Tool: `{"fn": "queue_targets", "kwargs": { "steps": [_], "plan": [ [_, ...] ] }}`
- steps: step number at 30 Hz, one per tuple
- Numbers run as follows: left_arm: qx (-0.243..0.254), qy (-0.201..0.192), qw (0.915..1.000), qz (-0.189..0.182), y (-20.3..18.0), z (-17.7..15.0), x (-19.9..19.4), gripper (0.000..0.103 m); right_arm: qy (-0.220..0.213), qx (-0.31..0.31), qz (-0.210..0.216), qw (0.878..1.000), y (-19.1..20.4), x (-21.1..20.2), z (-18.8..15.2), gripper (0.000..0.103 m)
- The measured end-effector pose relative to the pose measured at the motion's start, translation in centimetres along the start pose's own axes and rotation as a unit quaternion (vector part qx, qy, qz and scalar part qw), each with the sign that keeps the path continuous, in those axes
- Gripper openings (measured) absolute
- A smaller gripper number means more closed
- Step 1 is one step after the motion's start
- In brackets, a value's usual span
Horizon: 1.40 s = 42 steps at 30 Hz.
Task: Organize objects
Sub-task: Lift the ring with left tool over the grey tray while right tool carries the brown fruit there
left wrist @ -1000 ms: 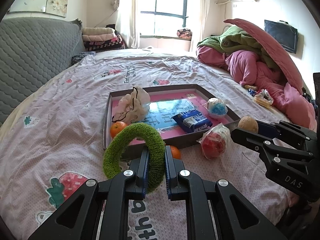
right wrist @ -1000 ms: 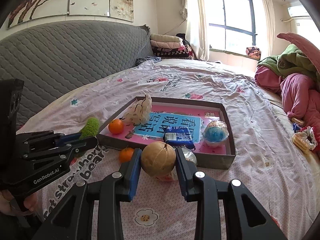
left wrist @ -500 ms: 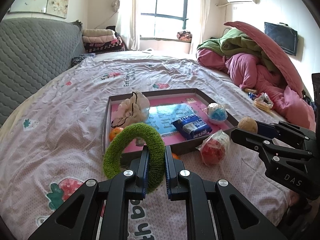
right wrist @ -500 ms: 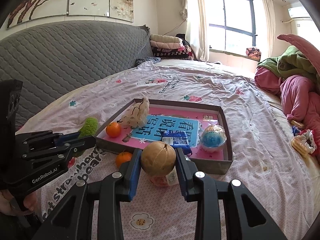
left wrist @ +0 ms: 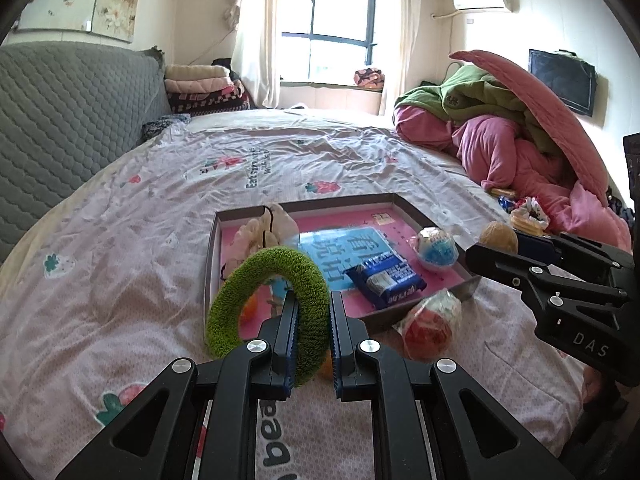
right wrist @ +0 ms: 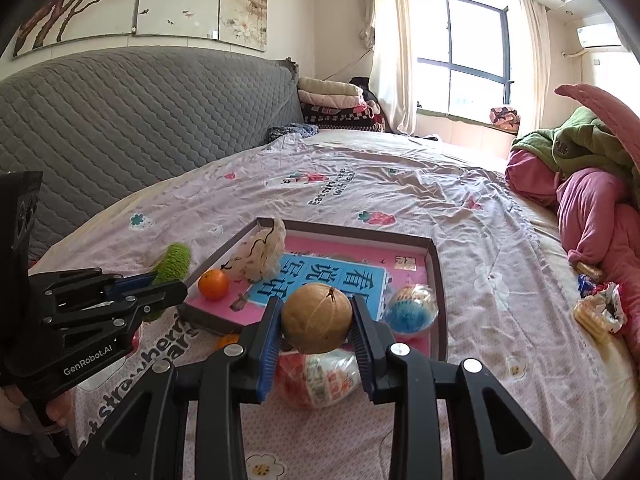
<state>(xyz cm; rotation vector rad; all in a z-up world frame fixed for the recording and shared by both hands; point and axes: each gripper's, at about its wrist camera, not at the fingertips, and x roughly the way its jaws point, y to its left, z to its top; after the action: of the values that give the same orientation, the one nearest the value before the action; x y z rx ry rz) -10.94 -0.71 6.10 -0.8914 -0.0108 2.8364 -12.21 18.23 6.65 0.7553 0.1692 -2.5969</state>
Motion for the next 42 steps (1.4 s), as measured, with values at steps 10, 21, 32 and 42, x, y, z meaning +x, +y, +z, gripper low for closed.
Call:
{"fn": "queue_targets", "kwargs": {
  "steps": [10,21,32,42],
  "plan": [
    [0.000,-0.001,1.0000,0.000,0.1,1.1,0.7,0.013,-0.012,-0.008,-0.005,1.000,-0.5,0.1,1.5,0.034],
    [0.000,-0.001,1.0000,-0.004,0.3,2.7,1.9,0.013,-0.029,-0.017,-0.022,0.999,-1.7,0.4,3.3,0.034],
    [-0.002,-0.010,0.9999,0.001,0.9,4.4,2.4,0.014,-0.038,-0.015,-0.033,0.999,-2.8,0.7,4.7,0.034],
    [0.007,-0.007,1.0000,-0.002,0.6,5.8,4.0,0.014,-0.024,-0.015,-0.034,0.999,-3.5,2.2,5.1,0.034]
  ]
}}
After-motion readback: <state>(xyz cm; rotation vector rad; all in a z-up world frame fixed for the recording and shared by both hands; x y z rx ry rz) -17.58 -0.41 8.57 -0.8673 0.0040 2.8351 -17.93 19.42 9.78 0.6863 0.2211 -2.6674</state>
